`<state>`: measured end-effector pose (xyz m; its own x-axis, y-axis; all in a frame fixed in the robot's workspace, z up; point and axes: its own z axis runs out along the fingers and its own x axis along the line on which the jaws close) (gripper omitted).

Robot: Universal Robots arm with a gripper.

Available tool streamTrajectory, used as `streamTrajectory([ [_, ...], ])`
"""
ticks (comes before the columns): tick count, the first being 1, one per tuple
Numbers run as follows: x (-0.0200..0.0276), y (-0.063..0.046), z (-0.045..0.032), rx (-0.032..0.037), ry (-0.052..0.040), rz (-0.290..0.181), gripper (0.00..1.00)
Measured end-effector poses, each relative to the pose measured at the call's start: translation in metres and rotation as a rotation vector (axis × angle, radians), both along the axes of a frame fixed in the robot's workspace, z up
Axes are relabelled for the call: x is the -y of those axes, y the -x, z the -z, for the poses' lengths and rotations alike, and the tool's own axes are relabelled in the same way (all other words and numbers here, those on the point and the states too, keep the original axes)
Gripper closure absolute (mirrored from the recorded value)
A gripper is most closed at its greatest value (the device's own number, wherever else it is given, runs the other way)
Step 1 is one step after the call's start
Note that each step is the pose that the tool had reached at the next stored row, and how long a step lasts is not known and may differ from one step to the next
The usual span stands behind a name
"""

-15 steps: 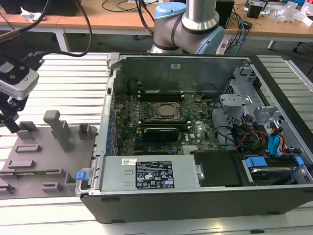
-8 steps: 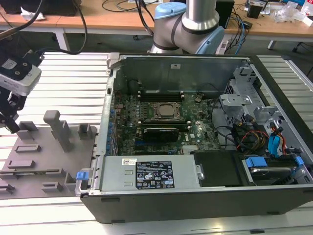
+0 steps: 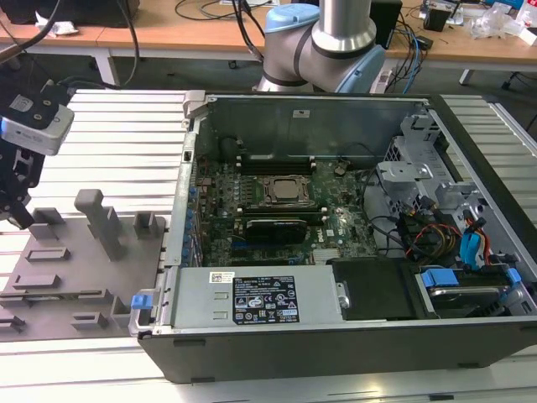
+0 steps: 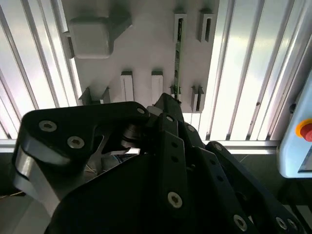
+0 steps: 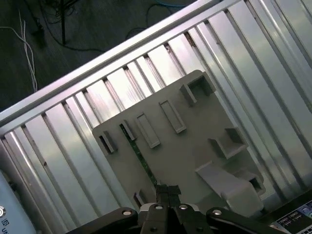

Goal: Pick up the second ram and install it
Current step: 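Pick up the second ram and move it above second insertion slot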

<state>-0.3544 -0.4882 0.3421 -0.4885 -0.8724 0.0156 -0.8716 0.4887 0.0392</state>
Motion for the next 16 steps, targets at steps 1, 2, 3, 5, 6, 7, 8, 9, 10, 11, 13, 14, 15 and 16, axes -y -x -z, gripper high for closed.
streamTrajectory([
  [1,0.0,0.0,0.0,0.0,0.0,-0.018,0.89],
  [2,0.0,0.0,0.0,0.0,0.0,-0.032,0.89],
  [3,0.0,0.0,0.0,0.0,0.0,-0.047,0.89],
  [5,0.0,0.0,0.0,0.0,0.0,-0.062,0.89],
  [6,0.0,0.0,0.0,0.0,0.0,-0.079,0.89],
  [7,0.0,0.0,0.0,0.0001,0.0,-0.093,0.89],
  [8,0.0,0.0,0.0,0.0,0.0,-0.11,0.89],
  [9,0.0,0.0,0.0,0.0,0.0,-0.123,0.89],
  [10,0.0,0.0,0.0,0.0,0.0,-0.133,0.89],
  [11,0.0,0.0,0.0,0.0,0.0,-0.153,0.89],
  [13,0.0,0.0,0.0,0.0,0.0001,-0.18,0.89],
  [14,0.0,0.0,0.0,0.0,0.0,-0.194,0.89],
  [15,0.0,0.0,0.0,0.0,0.0,-0.205,0.89],
  [16,0.0,0.0,0.0,0.0,0.0,-0.214,0.89],
])
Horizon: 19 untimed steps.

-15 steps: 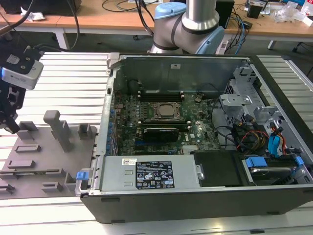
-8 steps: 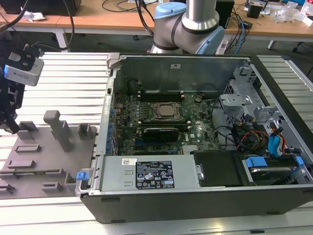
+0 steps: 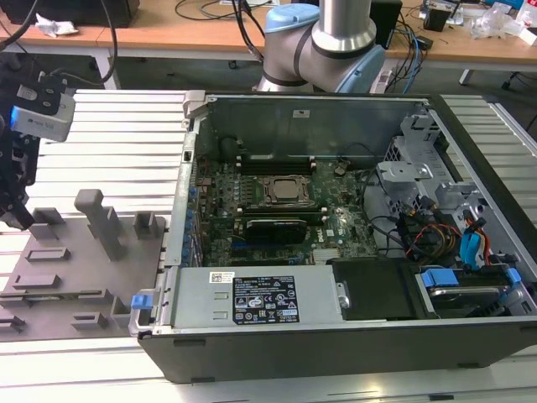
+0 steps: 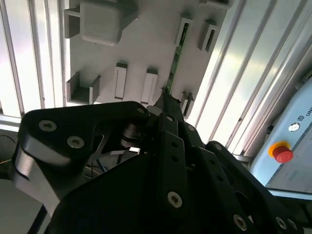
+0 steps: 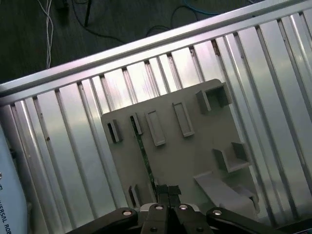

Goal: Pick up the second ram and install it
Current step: 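Pick up the second ram and move it above second insertion slot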

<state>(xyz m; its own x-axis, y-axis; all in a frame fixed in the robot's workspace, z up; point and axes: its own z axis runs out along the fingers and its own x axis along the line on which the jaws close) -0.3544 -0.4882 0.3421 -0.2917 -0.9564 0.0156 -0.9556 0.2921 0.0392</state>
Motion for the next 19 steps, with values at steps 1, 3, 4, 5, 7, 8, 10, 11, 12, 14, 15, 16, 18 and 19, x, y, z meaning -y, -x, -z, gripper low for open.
streamTrajectory([
  [1,0.0,0.0,0.0,0.0,0.0,-0.006,0.89],
  [3,0.0,0.0,0.0,0.0,0.0,-0.033,0.89],
  [4,0.0,0.0,0.0,0.0,0.0,-0.048,0.89],
  [5,0.0,0.0,0.0,0.0,0.0,-0.056,0.89],
  [7,0.0,0.0,0.0,0.0,0.0,-0.076,0.89],
  [8,0.0,0.0,0.0,-0.0001,0.0,-0.082,0.89],
  [10,0.0,0.0,0.0,0.0,0.0,-0.096,0.89],
  [11,0.0,0.0,0.0,0.0,0.0,-0.109,0.89],
  [12,0.0,0.0,0.0,0.0,0.0,-0.121,0.89],
  [14,0.0,0.0,0.0,0.0,0.0,-0.147,0.89],
  [15,0.0,0.0,0.0,0.0,0.0,-0.152,0.89],
  [16,0.0,0.0,0.0,0.0,0.0,-0.161,0.89],
  [18,0.0,0.0,0.0,0.0,0.0,-0.18,0.89],
  [19,0.0,0.0,0.0,0.0,0.0,-0.19,0.89],
])
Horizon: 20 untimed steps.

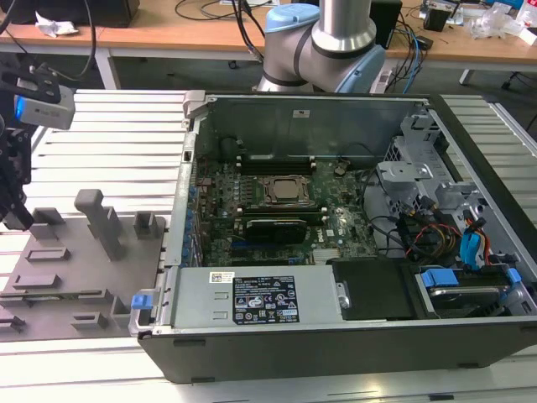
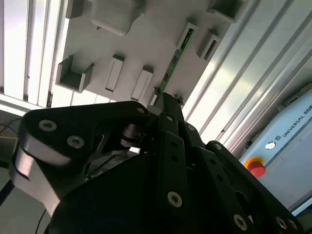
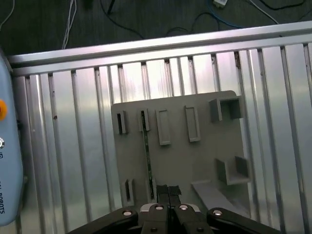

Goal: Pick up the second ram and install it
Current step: 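Pick up the second ram and move it above second insertion slot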

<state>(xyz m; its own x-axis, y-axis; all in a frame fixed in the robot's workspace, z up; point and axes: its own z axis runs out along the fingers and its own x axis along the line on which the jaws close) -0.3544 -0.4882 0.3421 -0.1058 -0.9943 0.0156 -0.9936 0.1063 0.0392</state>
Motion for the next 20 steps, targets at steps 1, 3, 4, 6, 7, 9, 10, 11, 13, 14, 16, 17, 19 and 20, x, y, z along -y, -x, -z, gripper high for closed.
streamTrajectory([
  [1,0.0,0.0,0.0,0.0,0.0,-0.005,0.89],
  [3,0.0,0.0,0.0,0.0,0.0,-0.028,0.89],
  [4,0.0,0.0,0.0,0.0,0.0,-0.032,0.89],
  [6,0.0,0.0,0.0,0.0,0.0,-0.049,0.89],
  [7,0.0,0.0,0.0,0.0,0.0,-0.058,0.89],
  [9,0.0,0.0,0.0,0.0,0.0,-0.074,0.89],
  [10,0.0,0.0,0.0,0.0,-0.0001,-0.087,0.89],
  [11,0.0,0.0,0.0,0.0,0.0,-0.101,0.89],
  [13,0.0,0.0,0.0,0.0,0.0,-0.112,0.89],
  [14,0.0,0.0,0.0,0.0,0.0,-0.119,0.89],
  [16,0.0,0.0,0.0,0.0,0.0,-0.135,0.89],
  [17,0.0,0.0,0.0,0.0,0.0,-0.141,0.89],
  [19,0.0,0.0,0.0,0.0,0.0,-0.143,0.89],
  [20,0.0,0.0,0.0,0.0,0.0,-0.143,0.89],
])
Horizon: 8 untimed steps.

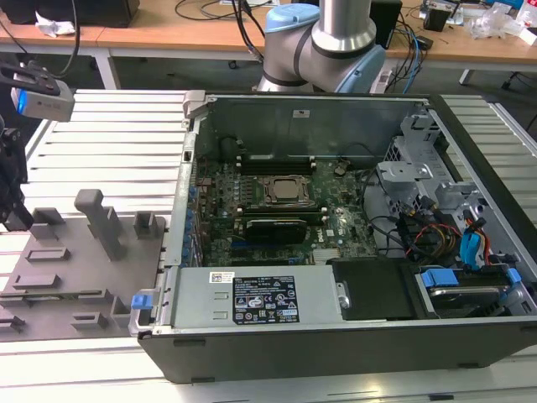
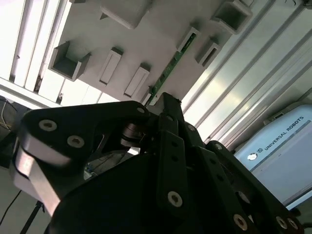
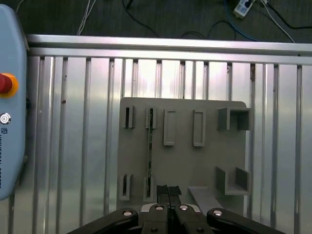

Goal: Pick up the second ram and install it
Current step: 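Pick up the second ram and move it above second insertion slot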

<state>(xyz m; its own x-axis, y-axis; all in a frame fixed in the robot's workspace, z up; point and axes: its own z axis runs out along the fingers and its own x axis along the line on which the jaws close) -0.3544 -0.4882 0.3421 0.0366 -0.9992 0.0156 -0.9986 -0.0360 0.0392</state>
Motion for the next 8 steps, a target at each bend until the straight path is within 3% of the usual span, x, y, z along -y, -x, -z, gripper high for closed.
streamTrajectory([
  [1,-0.0001,0.0003,0.0,0.0001,-0.0075,0.0,0.89],
  [2,-0.0001,0.0009,-0.0001,-0.0001,-0.0263,0.0,0.89],
  [4,-0.0001,0.0022,0.0,0.0003,-0.0541,0.0,0.89],
  [6,0.0,0.0031,0.0002,0.001,-0.0544,0.026,0.89],
  [8,0.0,0.0032,0.0008,0.0025,-0.0544,0.081,0.89],
])
